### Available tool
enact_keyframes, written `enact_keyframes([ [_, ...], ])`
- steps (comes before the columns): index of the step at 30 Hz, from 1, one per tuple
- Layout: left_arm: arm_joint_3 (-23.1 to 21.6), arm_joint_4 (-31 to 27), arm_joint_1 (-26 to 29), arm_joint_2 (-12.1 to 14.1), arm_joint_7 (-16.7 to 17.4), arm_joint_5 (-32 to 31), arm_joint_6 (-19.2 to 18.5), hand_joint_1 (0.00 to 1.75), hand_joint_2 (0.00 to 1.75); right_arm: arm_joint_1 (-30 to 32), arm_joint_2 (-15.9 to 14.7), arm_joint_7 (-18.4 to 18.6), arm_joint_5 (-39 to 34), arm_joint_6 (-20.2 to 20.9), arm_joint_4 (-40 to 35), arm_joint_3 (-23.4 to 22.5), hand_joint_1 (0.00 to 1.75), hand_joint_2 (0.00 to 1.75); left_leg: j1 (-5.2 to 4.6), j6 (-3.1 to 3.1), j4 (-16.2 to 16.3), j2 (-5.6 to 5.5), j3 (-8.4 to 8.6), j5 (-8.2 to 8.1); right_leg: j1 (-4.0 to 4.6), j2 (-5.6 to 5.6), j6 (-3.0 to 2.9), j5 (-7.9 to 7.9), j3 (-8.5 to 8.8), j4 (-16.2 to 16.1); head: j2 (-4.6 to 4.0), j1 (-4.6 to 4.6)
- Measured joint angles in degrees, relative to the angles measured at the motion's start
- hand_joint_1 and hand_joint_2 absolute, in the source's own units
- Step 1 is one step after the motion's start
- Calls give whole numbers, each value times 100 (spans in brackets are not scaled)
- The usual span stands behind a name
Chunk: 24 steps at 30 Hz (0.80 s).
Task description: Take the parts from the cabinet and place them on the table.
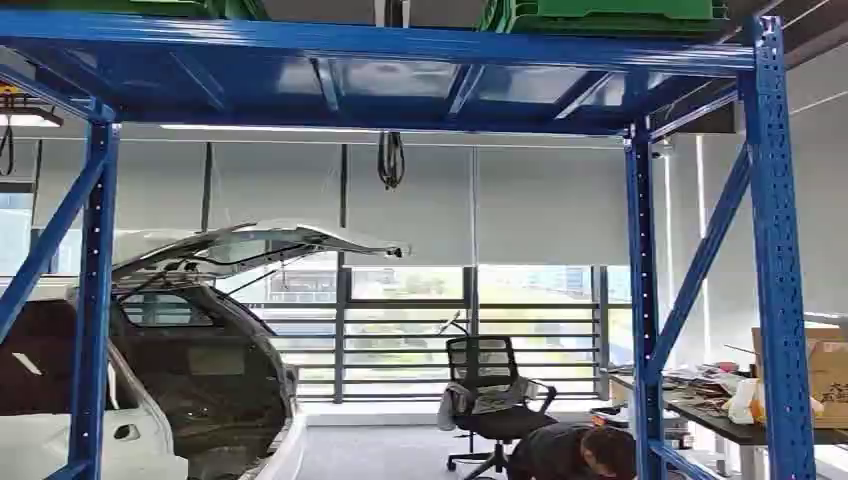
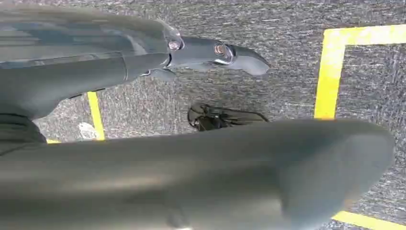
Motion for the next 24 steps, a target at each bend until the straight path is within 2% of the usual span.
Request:
enact_keyframes([
  [7, 393, 79, -80, -65, -109, -382, -11, 0, 0, 210, -203, -295, -107, -162, -1403, 401, 0, 0, -3, 0, 0, 0, -1, 0, -3, 0, 0, 0, 0, 0, 0, 0],
  [16, 896, 162, -178, -157, -247, -868, -28, 0, 0, 394, -459, -695, -324, -173, -3156, 918, 0, 0, -4, 0, 0, 3, -1, 0, -6, -1, 1, 0, 1, 0, 0, 0],
  [24, 1338, 223, -231, -175, -365, -1167, -68, 0, 0, 202, -673, -712, -129, -208, -4364, 1856, 0, 0, -3, 0, 0, 3, 0, 1, -5, -1, 1, 1, 1, 0, 0, 0],
])
